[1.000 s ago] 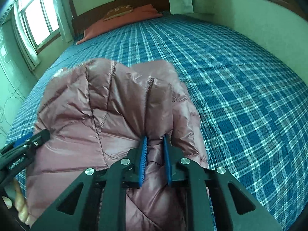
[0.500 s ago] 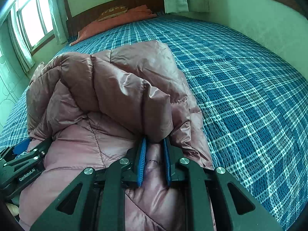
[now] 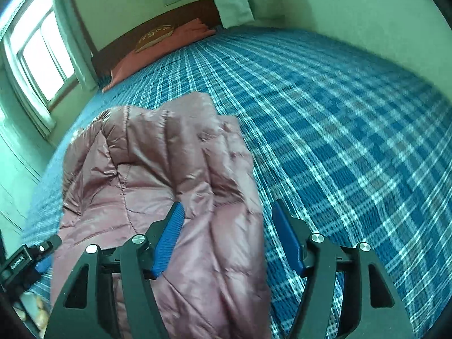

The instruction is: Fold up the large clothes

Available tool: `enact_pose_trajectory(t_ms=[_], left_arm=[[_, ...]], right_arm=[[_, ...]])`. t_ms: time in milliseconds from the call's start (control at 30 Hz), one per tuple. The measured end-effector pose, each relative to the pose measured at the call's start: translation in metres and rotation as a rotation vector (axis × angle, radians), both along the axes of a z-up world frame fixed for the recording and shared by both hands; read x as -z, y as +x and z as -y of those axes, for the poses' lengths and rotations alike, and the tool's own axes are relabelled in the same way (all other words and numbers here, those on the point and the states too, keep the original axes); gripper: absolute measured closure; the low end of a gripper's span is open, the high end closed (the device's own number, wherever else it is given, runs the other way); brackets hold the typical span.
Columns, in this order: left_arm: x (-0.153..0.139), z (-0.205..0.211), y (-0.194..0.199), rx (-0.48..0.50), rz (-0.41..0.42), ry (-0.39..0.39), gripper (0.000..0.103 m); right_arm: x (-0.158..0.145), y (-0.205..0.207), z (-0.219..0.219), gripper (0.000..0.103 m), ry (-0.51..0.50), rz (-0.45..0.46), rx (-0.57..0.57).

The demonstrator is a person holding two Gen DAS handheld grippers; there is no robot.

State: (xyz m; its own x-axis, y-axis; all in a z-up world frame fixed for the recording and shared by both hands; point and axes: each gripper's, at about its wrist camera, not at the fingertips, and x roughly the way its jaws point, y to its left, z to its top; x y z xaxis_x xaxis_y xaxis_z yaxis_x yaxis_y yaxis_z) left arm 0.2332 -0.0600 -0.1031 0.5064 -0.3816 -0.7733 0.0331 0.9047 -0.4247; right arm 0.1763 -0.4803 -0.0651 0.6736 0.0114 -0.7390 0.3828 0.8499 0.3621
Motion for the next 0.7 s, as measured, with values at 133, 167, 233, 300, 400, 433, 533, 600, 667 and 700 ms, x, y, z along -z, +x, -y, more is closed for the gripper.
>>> enact_pose_trajectory(t_ms=[133, 167, 233, 300, 400, 433, 533, 600, 667, 700], left_arm=[[0.018, -0.012, 0.004, -0.059, -0.115, -0.199, 0.020], [0.023, -0.013, 0.007, -0.064, -0.142, -0.242, 0.019], [0.029, -0.014, 0.011, -0.075, -0.154, -0.278, 0.018], [0.033, -0.011, 0.015, -0.074, -0.149, -0.294, 0.013], [0.032, -0.004, 0.020, -0.060, -0.133, -0.303, 0.011], [0.032, -0.002, 0.022, -0.054, -0.133, -0.300, 0.010], [0.032, 0.003, 0.025, -0.003, -0.128, -0.339, 0.010], [0.037, 0.006, 0.028, 0.024, -0.146, -0.393, 0.010], [0.040, 0.010, 0.032, 0.036, -0.171, -0.403, 0.011], [0.040, 0.015, 0.034, 0.055, -0.168, -0.395, 0.013]], right_arm=[[0.013, 0.005, 0.017, 0.036, 0.152, 0.016, -0.006], [0.016, 0.008, 0.019, 0.034, 0.174, 0.018, -0.009], [0.024, 0.014, 0.025, 0.033, 0.232, 0.034, -0.022], [0.029, 0.019, 0.029, 0.033, 0.278, 0.048, -0.030], [0.036, 0.022, 0.029, 0.026, 0.324, 0.084, -0.033], [0.036, 0.022, 0.031, 0.026, 0.324, 0.091, -0.041], [0.039, 0.028, 0.023, 0.026, 0.404, 0.115, -0.142], [0.042, 0.032, 0.017, 0.026, 0.410, 0.114, -0.156], [0.044, 0.035, 0.017, 0.029, 0.431, 0.127, -0.147], [0.046, 0.036, 0.018, 0.031, 0.444, 0.128, -0.141]])
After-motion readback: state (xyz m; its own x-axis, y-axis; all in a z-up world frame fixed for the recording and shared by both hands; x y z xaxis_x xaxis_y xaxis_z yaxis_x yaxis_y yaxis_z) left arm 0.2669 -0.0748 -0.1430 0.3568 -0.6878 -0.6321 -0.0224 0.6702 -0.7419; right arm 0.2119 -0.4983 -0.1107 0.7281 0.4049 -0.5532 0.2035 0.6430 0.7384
